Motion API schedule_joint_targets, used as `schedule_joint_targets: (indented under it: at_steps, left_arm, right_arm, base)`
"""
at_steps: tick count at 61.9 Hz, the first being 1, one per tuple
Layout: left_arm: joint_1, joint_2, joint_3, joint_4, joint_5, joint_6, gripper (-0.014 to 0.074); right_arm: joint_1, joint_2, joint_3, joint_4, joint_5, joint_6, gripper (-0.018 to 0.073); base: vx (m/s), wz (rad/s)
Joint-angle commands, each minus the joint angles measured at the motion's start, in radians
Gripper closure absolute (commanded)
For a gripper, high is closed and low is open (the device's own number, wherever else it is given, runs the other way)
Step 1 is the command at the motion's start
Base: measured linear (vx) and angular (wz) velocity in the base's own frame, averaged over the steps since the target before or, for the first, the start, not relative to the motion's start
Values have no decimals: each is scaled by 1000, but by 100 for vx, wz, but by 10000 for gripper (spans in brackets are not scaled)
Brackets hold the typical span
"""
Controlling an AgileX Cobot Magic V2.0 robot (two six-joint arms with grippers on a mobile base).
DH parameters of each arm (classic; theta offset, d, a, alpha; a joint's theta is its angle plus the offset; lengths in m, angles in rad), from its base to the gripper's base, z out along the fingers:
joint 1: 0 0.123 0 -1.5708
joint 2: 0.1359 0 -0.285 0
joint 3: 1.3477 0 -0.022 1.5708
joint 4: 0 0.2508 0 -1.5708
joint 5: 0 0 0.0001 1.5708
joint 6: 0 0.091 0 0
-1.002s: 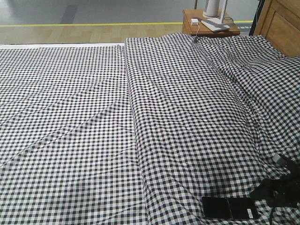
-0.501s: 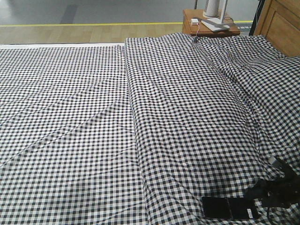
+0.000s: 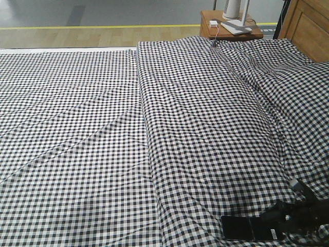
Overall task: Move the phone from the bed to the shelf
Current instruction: 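Lower the open right gripper over the black phone on the bed, then close the right gripper on the phone's long edge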
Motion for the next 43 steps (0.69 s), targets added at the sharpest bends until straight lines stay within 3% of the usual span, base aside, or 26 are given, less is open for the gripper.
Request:
schedule_joint_targets:
  at_steps: [1,26,43]
  left_arm:
    - [-3,-6,1,-6,-75,-4,596]
    - [-3,-6,1,-6,-75,-4,596]
    - [-3,-6,1,-6,-75,-4,596]
  right_arm:
    - [-6,-29,-9,51,68,-35,-35]
    - [-5,47,-9,197,178,-123,-34]
    - [-5,47,-9,191,187,-127,16]
  base:
    - [0,0]
    - [0,0]
    - [0,0]
